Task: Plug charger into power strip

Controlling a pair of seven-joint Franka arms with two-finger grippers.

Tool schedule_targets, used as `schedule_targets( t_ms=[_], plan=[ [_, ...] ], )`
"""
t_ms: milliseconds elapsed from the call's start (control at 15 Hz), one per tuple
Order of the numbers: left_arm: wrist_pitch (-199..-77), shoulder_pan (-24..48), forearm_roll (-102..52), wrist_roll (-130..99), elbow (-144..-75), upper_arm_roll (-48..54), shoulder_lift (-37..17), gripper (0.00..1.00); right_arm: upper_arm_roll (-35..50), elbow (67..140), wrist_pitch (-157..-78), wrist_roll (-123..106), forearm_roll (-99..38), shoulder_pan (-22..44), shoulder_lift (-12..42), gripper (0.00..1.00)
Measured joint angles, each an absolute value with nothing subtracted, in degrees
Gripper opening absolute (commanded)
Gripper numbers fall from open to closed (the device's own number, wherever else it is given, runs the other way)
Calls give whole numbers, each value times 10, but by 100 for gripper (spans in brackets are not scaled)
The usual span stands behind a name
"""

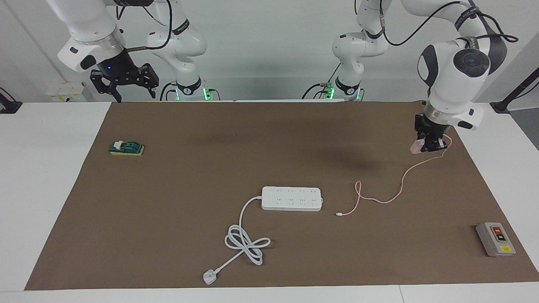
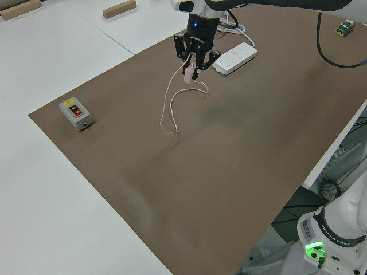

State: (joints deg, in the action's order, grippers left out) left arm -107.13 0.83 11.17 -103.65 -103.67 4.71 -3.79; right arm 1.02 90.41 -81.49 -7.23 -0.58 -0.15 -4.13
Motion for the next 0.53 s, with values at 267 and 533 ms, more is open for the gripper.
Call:
schedule_targets(
  t_ms=[267, 533],
  plan=[
    [-1098, 83, 90, -1111, -1036, 50, -46, 0, 10, 904, -815, -72, -6, -2, -41, 100],
    [-1107, 158, 83, -1182, -1036, 51, -59, 0, 11, 904, -815, -72, -6, -1, -41, 100]
  ],
)
